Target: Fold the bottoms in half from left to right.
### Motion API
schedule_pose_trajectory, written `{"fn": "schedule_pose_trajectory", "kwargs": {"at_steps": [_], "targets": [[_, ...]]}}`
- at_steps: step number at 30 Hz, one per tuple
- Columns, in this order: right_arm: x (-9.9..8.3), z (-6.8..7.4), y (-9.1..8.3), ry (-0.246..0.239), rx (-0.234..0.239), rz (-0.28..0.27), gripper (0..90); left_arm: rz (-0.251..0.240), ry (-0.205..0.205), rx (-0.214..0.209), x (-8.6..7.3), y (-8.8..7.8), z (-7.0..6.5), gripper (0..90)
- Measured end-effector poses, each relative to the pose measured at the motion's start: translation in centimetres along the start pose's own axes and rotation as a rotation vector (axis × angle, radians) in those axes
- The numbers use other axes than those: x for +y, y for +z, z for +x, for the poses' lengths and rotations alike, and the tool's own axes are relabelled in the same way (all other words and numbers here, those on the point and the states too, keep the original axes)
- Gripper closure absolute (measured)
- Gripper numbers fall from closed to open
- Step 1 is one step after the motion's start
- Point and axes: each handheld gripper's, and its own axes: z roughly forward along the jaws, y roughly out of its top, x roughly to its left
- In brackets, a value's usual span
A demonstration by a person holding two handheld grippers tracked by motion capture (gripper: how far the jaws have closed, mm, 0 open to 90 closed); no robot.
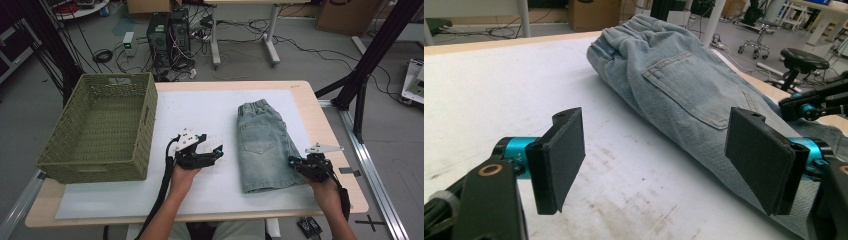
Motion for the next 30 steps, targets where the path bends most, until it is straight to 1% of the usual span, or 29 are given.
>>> {"fn": "schedule_pose_trajectory", "kwargs": {"at_steps": [1, 4, 5, 6, 8, 9, 11, 13, 14, 15, 17, 18, 19, 20, 21, 22, 23, 25, 26, 28, 30], "targets": [[0.0, -0.1, -0.2, 0.005, 0.009, -0.013, 89.4, 0.001, -0.001, 0.001, 0.0, -0.1, 0.1, 24.1], [0.2, -0.5, -1.4, 0.008, -0.002, -0.042, 89.7, 0.001, -0.007, 0.007, -0.1, -0.3, 0.3, 24.1], [0.2, -0.7, -1.8, 0.022, -0.011, -0.039, 89.7, -0.003, -0.01, 0.007, -0.1, -0.4, 0.4, 24.1], [0.2, -1.0, -2.1, 0.013, -0.038, -0.037, 89.7, -0.003, -0.008, 0.008, -0.1, -0.4, 0.4, 24.1], [0.2, -1.7, -2.4, 0.01, -0.096, -0.011, 89.6, -0.004, -0.009, 0.006, -0.1, -0.5, 0.5, 24.1], [0.1, -2.2, -2.4, 0.012, -0.111, 0.002, 89.6, -0.004, -0.01, 0.005, -0.1, -0.5, 0.4, 24.1], [-0.1, -2.8, -2.3, 0.019, -0.118, 0.012, 89.6, -0.005, -0.009, 0.003, 0.0, -0.6, 0.4, 24.1], [-0.3, -3.1, -2.1, 0.013, -0.136, 0.022, 89.6, -0.007, -0.012, 0.007, -0.1, -0.6, 0.5, 24.1], [-0.3, -3.2, -2.0, 0.009, -0.141, 0.035, 89.6, -0.008, -0.012, 0.007, 0.0, -0.6, 0.5, 24.1], [-0.5, -3.3, -1.7, 0.008, -0.133, 0.049, 89.5, -0.01, -0.014, 0.009, 0.0, -0.7, 0.6, 24.1], [-0.8, -3.4, -1.1, 0.005, -0.096, 0.096, 88.7, -0.01, -0.013, 0.01, 0.0, -0.8, 0.7, 24.1], [-0.8, -3.3, -1.1, 0.007, -0.099, 0.084, 86.8, -0.012, -0.014, 0.011, 0.0, -0.9, 0.7, 24.1], [-0.8, -3.3, -1.3, 0.02, -0.097, 0.057, 82.0, -0.014, -0.014, 0.013, 0.0, -1.0, 0.8, 24.1], [-0.6, -3.4, -1.6, 0.036, -0.098, 0.028, 76.8, -0.016, -0.015, 0.016, 0.0, -1.1, 0.9, 24.1], [-0.4, -3.3, -1.9, 0.051, -0.096, -0.01, 69.4, -0.017, -0.016, 0.019, 0.0, -1.3, 1.0, 24.1], [0.0, -3.3, -2.1, 0.059, -0.093, -0.045, 63.6, -0.018, -0.013, 0.02, 0.1, -1.4, 1.1, 24.1], [0.5, -3.1, -2.2, 0.057, -0.09, -0.075, 61.7, -0.02, -0.014, 0.02, 0.1, -1.5, 1.2, 24.1], [1.7, -2.7, -2.1, 0.041, -0.075, -0.119, 53.6, -0.023, -0.013, 0.024, 0.1, -1.7, 1.3, 24.1], [2.4, -2.4, -2.0, 0.029, -0.069, -0.137, 52.4, -0.026, -0.013, 0.025, 0.1, -1.9, 1.4, 24.1], [3.9, -1.8, -1.3, 0.017, -0.042, -0.172, 45.4, -0.029, -0.013, 0.029, 0.1, -2.1, 1.5, 24.1], [5.5, -1.3, -0.2, 0.005, -0.009, -0.204, 39.5, -0.03, -0.012, 0.033, 0.1, -2.3, 1.7, 24.1]]}}
